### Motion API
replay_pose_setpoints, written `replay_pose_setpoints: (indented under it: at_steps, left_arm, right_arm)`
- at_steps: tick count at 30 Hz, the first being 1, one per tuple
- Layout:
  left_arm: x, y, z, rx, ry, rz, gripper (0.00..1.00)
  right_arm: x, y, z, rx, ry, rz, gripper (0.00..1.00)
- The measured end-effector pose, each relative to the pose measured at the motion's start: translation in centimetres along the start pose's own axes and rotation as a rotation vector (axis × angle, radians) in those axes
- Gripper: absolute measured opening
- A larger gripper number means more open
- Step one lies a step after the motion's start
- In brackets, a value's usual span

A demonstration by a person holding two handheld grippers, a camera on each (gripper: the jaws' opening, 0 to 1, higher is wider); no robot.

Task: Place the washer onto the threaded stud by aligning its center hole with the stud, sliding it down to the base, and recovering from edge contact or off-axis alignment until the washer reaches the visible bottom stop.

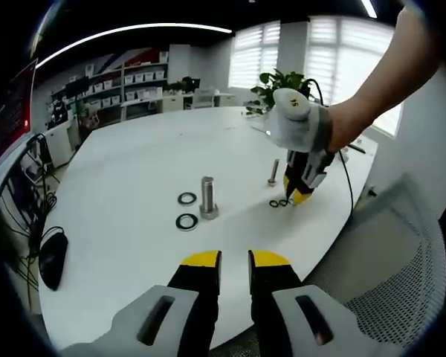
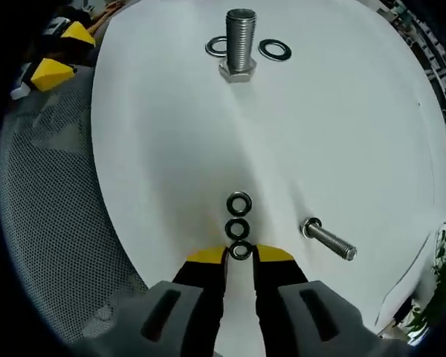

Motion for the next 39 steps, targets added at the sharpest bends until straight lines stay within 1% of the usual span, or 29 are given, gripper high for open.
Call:
replay_pose_setpoints:
  at_steps: [3, 5, 9, 11, 14, 18, 20, 26, 34, 39]
  left_arm:
    - [0.0, 0.0, 0.0, -0.002, -0.002, -0.001, 0.12]
    - [0.0, 0.0, 0.0, -0.002, -0.002, -0.002, 0.12]
    - [0.0, 0.0, 0.0, -0.003, -0.002, -0.005, 0.12]
    - [-0.1, 0.0, 0.0, -0.002, -0.004, -0.006, 0.12]
    - [-0.1, 0.0, 0.0, -0.001, -0.004, -0.006, 0.12]
    - [0.0, 0.0, 0.0, 0.000, -0.003, -0.005, 0.12]
    - [0.0, 0.0, 0.0, 0.001, -0.003, -0.005, 0.12]
    - [0.0, 0.0, -0.1, 0.002, -0.001, -0.003, 0.12]
    - [0.0, 0.0, 0.0, 0.004, 0.000, -0.003, 0.12]
    - [-0.1, 0.0, 0.0, 0.004, -0.002, -0.005, 0.12]
  right_arm:
    - [0.1, -0.1, 0.1, 0.023, 0.011, 0.017, 0.17]
    - [0.0, -0.1, 0.3, 0.020, 0.020, 0.021, 0.16]
    - [0.0, 0.2, 0.2, -0.005, 0.028, -0.004, 0.16]
    - [-0.1, 0.4, 0.0, 0.027, 0.007, -0.050, 0.16]
    - [-0.2, 0.6, -0.2, 0.070, -0.008, -0.100, 0.16]
    - [-0.2, 1.0, -0.2, 0.112, -0.008, -0.157, 0.16]
    - [0.0, 1.1, -0.3, 0.137, -0.010, -0.197, 0.15]
    - [0.0, 1.6, -0.2, 0.144, -0.013, -0.266, 0.15]
    - [-0.1, 1.5, -0.1, 0.136, 0.002, -0.272, 0.14]
    - [-0.1, 2.0, 0.1, 0.150, 0.001, -0.262, 0.14]
Point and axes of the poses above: the point that each gripper's makers call its tool centre point, and the gripper's own axes: x roughly forward along the fingers, z roughly to its left, y roughly out of its underside, the point moved 6 cm from there along -x, roughly backward along the fingers, and after that the axes turned 11 degrees about -y, right-handed, at the moved point
